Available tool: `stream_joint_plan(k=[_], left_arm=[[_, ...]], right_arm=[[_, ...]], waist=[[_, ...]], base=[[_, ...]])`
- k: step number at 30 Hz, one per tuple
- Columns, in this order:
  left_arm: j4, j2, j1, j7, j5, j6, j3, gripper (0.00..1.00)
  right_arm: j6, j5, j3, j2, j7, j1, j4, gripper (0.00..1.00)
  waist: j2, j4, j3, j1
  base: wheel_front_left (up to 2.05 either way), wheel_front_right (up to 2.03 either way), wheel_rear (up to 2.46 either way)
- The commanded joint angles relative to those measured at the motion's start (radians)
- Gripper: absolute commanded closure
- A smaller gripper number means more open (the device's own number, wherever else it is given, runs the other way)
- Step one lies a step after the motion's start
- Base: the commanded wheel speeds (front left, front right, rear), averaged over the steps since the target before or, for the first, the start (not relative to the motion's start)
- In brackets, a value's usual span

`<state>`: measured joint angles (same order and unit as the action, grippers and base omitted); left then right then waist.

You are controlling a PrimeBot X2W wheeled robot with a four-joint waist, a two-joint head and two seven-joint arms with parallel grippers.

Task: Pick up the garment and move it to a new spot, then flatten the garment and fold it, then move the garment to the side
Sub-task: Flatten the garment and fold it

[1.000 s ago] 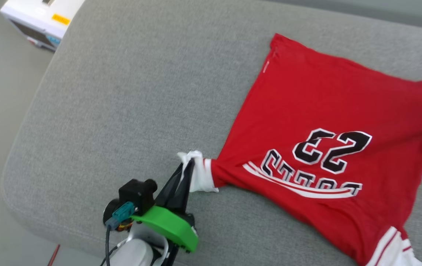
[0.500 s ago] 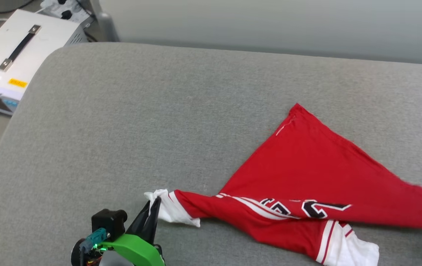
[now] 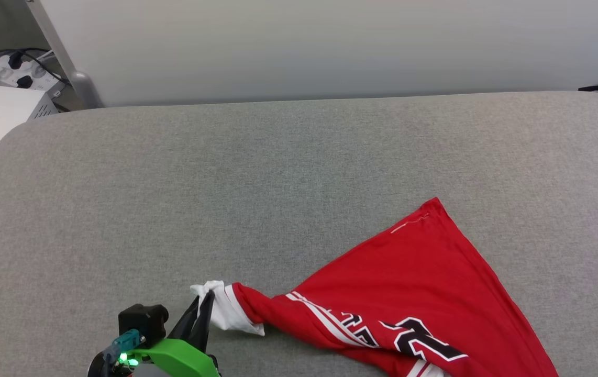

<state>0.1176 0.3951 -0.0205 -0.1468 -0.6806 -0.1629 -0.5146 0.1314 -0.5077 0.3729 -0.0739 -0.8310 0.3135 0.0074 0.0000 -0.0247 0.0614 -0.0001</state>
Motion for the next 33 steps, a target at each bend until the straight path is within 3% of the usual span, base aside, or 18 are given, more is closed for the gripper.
stream_joint_plan(k=[1,2,6,12,17,22,29,30,33], left_arm=[[-0.005,0.006,0.008,0.005,-0.01,-0.005,0.001,1.0],[-0.007,0.005,0.003,0.007,-0.009,-0.005,-0.001,1.0],[-0.01,0.002,-0.014,0.009,-0.005,-0.001,-0.008,1.0],[-0.027,-0.014,-0.048,0.004,0.018,-0.024,-0.016,1.0],[-0.047,-0.029,-0.069,-0.001,0.027,-0.032,-0.024,1.0],[-0.062,-0.049,-0.104,-0.005,0.041,-0.032,-0.039,1.0],[-0.064,-0.076,-0.166,-0.011,0.063,-0.018,-0.065,1.0],[-0.06,-0.1,-0.208,-0.022,0.077,-0.008,-0.081,1.0],[-0.052,-0.117,-0.233,-0.03,0.082,0.004,-0.094,1.0]], right_arm=[[-0.001,-0.005,0.007,0.005,0.03,0.0,-0.005,0.63],[-0.001,-0.007,0.004,0.013,0.068,-0.01,0.003,0.0],[-0.001,-0.011,0.003,0.019,0.204,-0.061,-0.001,0.0],[-0.001,0.029,-0.042,-0.014,0.504,-0.195,-0.017,0.0],[-0.001,0.031,-0.134,-0.075,0.612,-0.322,0.023,0.0],[-0.001,0.015,-0.276,-0.206,0.501,-0.496,0.123,0.0],[-0.001,-0.082,-0.498,-0.369,0.2,-0.738,0.235,0.0],[-0.001,-0.127,-0.62,-0.421,0.109,-0.849,0.298,0.0],[-0.001,-0.153,-0.696,-0.442,0.097,-0.886,0.35,0.0]], waist=[[0.0,-0.009,0.001,0.0001],[0.0,-0.01,0.007,0.0001],[0.0,-0.003,0.016,0.0001],[0.0,0.026,0.037,0.0001],[0.0,0.048,0.066,0.0001],[0.0,0.073,0.112,0.0001],[0.0,0.116,0.181,0.0001],[0.0,0.149,0.229,0.0001],[0.0,0.171,0.254,0.0001]], base=[[0.0,0.0,0.0],[0.0,0.0,0.0],[0.0,0.0,0.0],[0.0,0.0,0.0],[0.0,0.0,0.0],[0.0,0.0,0.0],[0.0,0.0,0.0],[0.0,0.0,0.0],[0.0,0.0,0.0]])
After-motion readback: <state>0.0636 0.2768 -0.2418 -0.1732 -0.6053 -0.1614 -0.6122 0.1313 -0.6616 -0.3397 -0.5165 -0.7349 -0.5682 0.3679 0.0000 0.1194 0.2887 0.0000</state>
